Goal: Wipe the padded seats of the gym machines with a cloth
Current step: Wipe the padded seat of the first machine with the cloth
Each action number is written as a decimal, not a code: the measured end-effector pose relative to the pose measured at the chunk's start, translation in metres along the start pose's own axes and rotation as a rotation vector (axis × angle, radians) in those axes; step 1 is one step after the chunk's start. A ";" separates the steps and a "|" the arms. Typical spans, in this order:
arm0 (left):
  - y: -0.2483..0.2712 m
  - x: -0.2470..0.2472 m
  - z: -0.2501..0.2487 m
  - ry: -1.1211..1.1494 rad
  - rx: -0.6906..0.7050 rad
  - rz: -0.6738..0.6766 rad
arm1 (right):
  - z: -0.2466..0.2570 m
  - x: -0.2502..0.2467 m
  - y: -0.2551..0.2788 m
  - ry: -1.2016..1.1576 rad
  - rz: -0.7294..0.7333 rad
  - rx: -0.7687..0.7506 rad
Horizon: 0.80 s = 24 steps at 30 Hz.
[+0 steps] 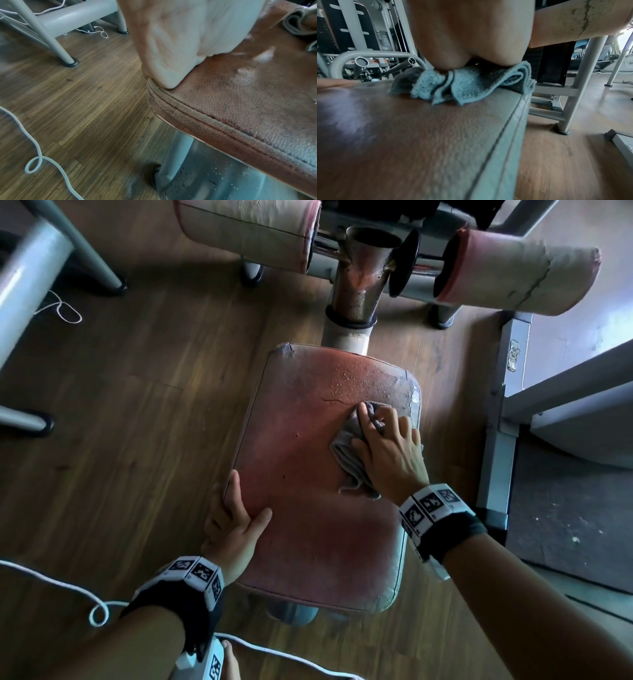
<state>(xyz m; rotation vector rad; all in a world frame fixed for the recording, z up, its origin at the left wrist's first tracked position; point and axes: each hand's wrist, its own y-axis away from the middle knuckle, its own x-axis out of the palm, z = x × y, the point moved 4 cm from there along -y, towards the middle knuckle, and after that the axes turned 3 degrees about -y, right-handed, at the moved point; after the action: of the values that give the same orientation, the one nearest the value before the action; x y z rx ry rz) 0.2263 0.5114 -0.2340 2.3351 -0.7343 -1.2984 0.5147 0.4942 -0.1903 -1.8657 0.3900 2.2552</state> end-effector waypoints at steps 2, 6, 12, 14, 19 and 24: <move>0.000 -0.001 -0.001 -0.008 -0.001 -0.002 | 0.003 0.000 -0.003 -0.009 0.004 0.021; 0.001 -0.001 -0.002 -0.065 0.006 -0.023 | 0.008 0.002 0.008 -0.040 0.007 0.038; -0.001 0.001 0.000 -0.052 -0.030 0.004 | 0.008 0.001 -0.011 -0.058 0.090 0.057; 0.001 0.001 0.000 -0.064 -0.049 0.008 | 0.012 0.001 -0.010 -0.064 0.102 0.063; 0.003 0.001 -0.002 -0.069 -0.062 0.005 | 0.014 0.000 -0.001 -0.080 0.147 0.006; 0.005 -0.002 -0.008 -0.068 -0.073 -0.017 | 0.018 -0.002 -0.021 -0.086 0.155 0.010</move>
<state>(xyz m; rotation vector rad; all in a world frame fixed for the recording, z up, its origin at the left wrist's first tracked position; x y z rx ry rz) 0.2306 0.5088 -0.2258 2.2538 -0.6774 -1.3943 0.5048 0.5198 -0.1873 -1.7830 0.5485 2.4184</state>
